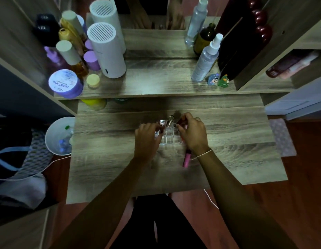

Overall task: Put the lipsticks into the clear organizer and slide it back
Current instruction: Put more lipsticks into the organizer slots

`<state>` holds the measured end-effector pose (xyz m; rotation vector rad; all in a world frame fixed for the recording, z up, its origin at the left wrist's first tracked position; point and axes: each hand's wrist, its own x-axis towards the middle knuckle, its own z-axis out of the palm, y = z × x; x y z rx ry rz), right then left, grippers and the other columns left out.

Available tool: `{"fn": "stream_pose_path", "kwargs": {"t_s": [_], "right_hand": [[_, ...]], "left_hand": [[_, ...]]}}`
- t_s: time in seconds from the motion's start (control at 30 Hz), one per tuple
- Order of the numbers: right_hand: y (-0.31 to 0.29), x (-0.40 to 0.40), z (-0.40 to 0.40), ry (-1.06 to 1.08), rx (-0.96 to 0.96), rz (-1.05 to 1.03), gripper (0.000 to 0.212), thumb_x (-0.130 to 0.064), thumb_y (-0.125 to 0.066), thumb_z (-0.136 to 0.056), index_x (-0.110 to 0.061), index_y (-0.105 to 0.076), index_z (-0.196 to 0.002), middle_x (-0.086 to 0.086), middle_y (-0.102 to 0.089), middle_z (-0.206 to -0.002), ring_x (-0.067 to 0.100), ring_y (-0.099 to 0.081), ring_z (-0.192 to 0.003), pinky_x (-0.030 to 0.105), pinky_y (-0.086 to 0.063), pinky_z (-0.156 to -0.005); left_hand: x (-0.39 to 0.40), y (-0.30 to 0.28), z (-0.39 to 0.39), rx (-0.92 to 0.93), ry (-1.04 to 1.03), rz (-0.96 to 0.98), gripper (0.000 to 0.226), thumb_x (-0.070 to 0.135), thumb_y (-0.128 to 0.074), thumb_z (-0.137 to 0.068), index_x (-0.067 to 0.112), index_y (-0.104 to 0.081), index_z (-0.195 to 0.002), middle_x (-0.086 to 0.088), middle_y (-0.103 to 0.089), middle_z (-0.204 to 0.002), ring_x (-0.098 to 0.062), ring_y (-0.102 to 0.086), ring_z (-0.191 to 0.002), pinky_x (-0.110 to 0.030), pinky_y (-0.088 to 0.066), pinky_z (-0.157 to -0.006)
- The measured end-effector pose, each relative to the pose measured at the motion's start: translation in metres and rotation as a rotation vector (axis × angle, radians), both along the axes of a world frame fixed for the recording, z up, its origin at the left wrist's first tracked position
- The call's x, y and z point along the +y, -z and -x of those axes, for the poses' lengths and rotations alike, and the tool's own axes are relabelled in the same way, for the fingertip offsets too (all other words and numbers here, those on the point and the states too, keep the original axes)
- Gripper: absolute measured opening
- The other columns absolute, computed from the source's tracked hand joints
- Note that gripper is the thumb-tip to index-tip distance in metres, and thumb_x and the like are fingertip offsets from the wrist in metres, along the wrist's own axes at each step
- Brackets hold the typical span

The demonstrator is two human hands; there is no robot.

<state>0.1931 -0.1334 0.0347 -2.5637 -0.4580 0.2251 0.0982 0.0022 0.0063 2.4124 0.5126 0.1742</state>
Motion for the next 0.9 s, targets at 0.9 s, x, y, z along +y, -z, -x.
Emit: {"fn": "stream_pose_path", "kwargs": {"t_s": [0.9], "right_hand": [[0.0003,0.0042,-0.0075,-0.065,-0.006,0.069,0.031,-0.023,-0.071,-0.081,-0.018,-0.061,-0.110,0.007,-0.072,-0.106,0.031,-0.060,-0.102,0.043,-0.047,-0.091]], "left_hand": [[0.0014,0.0025,0.0052,-0.021,-0.009,-0.081,0.022,0.033,-0.063,-0.087,0.018,-0.062,-0.103,-0.005,-0.066,-0.103,-0.025,-0.055,-0.104,-0.036,-0.035,-0.086]]}}
